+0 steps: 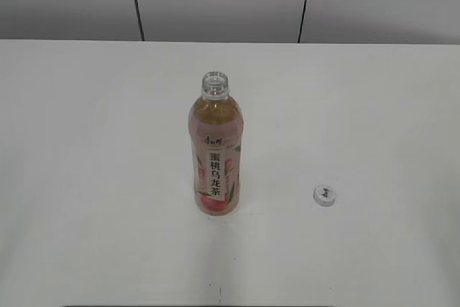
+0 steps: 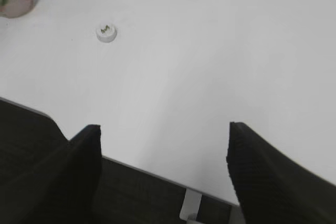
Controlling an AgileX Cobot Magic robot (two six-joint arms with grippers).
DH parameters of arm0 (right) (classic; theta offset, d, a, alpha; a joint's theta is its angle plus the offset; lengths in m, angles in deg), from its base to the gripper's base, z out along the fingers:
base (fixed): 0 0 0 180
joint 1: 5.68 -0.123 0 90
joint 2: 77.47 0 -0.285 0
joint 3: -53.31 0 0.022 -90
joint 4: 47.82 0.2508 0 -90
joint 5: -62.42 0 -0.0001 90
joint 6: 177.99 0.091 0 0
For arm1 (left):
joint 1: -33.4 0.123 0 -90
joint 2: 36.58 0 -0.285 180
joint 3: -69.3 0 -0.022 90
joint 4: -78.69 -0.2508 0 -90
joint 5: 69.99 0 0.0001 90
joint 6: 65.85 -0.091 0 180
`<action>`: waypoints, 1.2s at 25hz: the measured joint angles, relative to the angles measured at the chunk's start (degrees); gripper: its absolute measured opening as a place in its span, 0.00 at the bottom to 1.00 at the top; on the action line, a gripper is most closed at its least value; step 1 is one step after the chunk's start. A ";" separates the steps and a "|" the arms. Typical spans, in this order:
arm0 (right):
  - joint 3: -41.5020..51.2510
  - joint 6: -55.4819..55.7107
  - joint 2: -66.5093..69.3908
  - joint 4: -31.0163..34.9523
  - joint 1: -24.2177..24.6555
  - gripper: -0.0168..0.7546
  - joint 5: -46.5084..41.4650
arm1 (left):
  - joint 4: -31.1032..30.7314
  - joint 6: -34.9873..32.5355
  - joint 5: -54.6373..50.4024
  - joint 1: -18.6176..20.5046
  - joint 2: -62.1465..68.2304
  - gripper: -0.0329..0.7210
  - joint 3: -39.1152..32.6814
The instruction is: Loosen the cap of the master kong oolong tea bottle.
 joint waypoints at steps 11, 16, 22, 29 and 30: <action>0.00 -0.19 -9.67 0.48 0.00 0.75 0.17 | 0.11 -0.20 0.05 0.00 0.00 0.51 0.00; 0.02 -0.14 -9.72 0.49 0.00 0.75 0.17 | 0.11 -0.38 0.05 0.00 0.00 0.46 0.00; 0.02 0.96 -9.72 0.54 0.00 0.75 0.17 | 0.11 -0.48 0.05 0.00 0.00 0.43 0.00; 0.02 1.17 -9.72 0.54 0.00 0.75 0.17 | 0.13 -0.48 0.05 0.00 0.00 0.41 0.00; 0.02 1.23 -9.72 0.60 0.00 0.75 0.17 | 0.18 -0.48 0.05 0.00 0.00 0.40 0.00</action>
